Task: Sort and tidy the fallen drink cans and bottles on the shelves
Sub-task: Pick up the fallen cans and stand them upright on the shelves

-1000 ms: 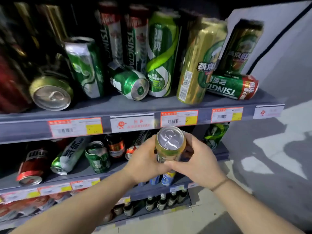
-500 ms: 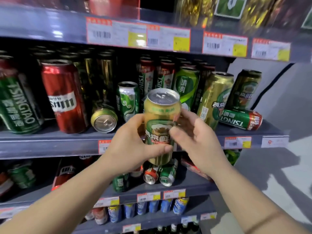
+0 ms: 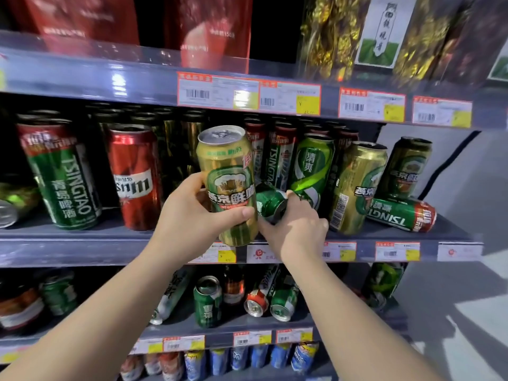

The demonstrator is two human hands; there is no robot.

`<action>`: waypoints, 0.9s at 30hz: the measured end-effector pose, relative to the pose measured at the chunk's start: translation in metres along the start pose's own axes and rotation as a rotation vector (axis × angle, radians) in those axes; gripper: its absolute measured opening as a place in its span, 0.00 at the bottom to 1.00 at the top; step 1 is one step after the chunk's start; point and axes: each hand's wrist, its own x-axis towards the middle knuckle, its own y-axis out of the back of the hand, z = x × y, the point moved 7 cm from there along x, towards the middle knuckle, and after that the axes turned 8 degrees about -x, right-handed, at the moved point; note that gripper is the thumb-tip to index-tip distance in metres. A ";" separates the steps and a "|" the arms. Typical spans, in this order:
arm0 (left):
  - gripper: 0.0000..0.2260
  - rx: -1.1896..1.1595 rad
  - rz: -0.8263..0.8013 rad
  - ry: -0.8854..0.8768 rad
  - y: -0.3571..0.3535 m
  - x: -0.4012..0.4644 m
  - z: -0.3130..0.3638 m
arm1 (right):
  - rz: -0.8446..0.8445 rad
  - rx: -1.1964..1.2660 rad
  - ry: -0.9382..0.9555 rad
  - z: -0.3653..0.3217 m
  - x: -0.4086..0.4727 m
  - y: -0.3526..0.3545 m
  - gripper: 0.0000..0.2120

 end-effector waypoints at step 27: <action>0.30 0.254 0.067 0.114 -0.096 0.036 -0.012 | 0.239 0.823 0.009 0.080 -0.045 0.074 0.32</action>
